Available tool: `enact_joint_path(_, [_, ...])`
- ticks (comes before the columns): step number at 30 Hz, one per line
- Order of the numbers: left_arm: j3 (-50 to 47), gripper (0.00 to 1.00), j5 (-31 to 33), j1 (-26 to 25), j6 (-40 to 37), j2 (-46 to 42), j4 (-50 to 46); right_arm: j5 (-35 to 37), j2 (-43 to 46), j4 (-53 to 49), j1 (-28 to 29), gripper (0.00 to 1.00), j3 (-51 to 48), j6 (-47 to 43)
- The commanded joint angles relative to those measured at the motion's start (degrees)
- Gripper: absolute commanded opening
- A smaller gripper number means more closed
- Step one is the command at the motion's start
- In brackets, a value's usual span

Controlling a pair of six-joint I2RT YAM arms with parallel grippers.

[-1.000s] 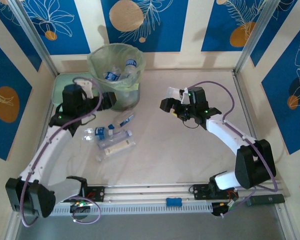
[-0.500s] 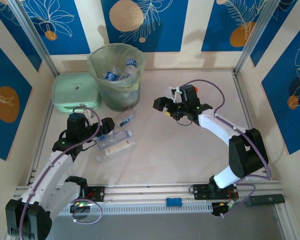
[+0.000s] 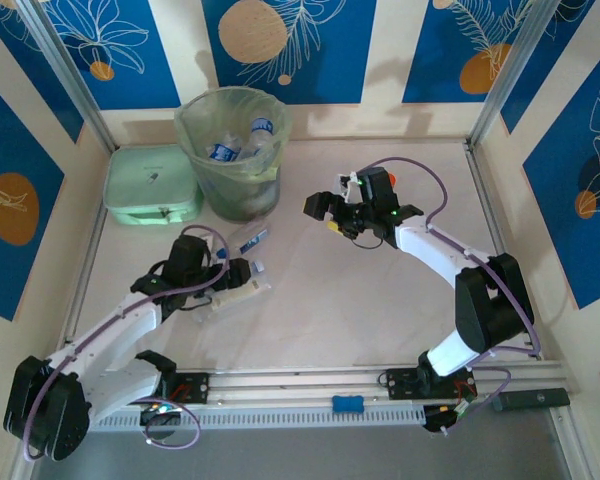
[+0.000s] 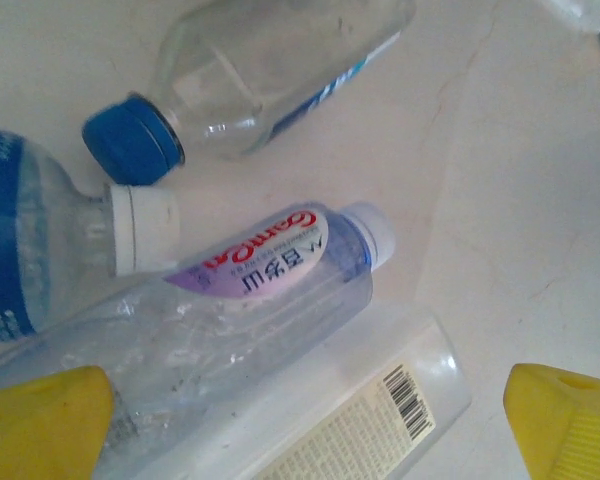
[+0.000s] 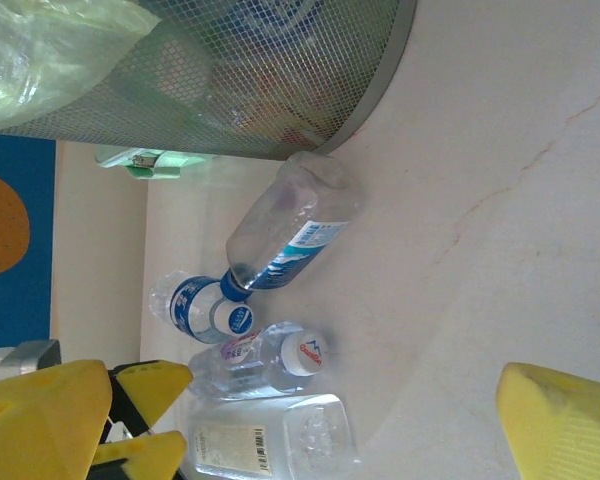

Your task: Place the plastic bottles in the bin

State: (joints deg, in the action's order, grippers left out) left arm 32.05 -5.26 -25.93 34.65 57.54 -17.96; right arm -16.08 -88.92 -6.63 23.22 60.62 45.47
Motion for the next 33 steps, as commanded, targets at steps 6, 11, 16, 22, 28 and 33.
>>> enact_joint_path(6, [1.9,1.00,5.9,-4.9,-0.2,2.1,-7.3,0.1,3.2,0.1,-0.6,0.99,-1.7,0.2])
enact_joint_path(11, [3.6,1.00,6.7,-8.1,-0.3,3.7,-10.1,0.4,4.0,0.3,-0.8,0.99,-2.6,0.3])
enact_joint_path(16, [4.6,1.00,7.5,-11.1,0.5,5.2,-11.3,0.4,4.0,0.4,-0.9,0.99,-2.8,0.2])
enact_joint_path(22, [5.6,1.00,8.6,-14.2,1.1,7.2,-12.5,0.5,4.0,0.4,-1.0,0.99,-3.0,0.1])
enact_joint_path(28, [6.6,1.00,9.1,-16.7,0.6,9.6,-13.7,0.3,4.0,0.7,-1.1,0.99,-3.6,0.2])
enact_joint_path(33, [8.2,1.00,10.3,-19.9,-0.4,12.5,-14.8,0.5,4.5,0.7,-1.2,0.99,-4.1,0.3])
